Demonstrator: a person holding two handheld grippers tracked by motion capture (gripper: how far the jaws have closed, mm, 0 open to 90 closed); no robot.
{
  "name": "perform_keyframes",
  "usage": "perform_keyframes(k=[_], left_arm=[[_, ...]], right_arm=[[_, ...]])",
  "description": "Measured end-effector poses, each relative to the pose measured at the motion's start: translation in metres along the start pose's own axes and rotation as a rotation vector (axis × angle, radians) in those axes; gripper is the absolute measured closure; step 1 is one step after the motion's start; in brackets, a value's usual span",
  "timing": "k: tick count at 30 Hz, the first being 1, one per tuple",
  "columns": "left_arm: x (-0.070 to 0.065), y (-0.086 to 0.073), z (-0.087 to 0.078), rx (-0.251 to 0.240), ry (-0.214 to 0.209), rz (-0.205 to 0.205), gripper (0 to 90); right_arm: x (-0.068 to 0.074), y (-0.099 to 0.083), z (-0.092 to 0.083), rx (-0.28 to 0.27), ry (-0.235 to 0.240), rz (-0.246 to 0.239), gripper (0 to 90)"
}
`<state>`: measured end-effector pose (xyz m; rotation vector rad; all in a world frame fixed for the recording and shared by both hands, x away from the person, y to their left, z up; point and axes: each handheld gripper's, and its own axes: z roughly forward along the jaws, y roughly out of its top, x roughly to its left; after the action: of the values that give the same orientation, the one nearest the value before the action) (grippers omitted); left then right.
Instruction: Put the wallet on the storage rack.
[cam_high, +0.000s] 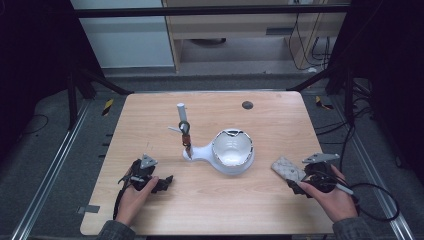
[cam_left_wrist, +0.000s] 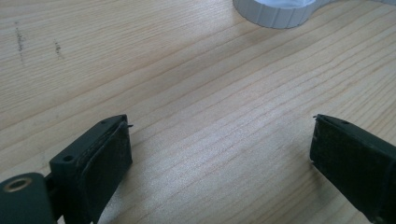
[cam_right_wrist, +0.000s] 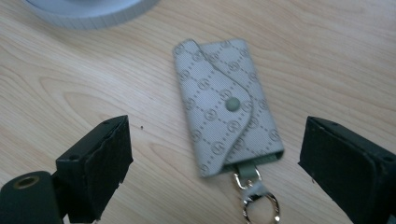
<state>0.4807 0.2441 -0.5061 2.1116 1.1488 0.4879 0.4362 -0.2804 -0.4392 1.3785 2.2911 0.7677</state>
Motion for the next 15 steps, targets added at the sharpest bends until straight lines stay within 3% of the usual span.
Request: perform_keyframes(k=[4, 10, 15], left_arm=[[-0.001, -0.002, 0.001, -0.01, 0.018, 0.008, 3.5], [-0.001, -0.002, 0.001, -0.009, 0.018, 0.009, 3.0], [-0.001, -0.002, 0.002, -0.007, 0.017, 0.009, 2.3]], right_arm=[[-0.011, -0.003, 0.004, 0.048, 0.006, 0.007, 9.5], [-0.016, -0.004, 0.009, 0.078, 0.018, 0.011, 10.2], [-0.018, 0.002, 0.02, 0.149, 0.04, 0.003, 12.4]])
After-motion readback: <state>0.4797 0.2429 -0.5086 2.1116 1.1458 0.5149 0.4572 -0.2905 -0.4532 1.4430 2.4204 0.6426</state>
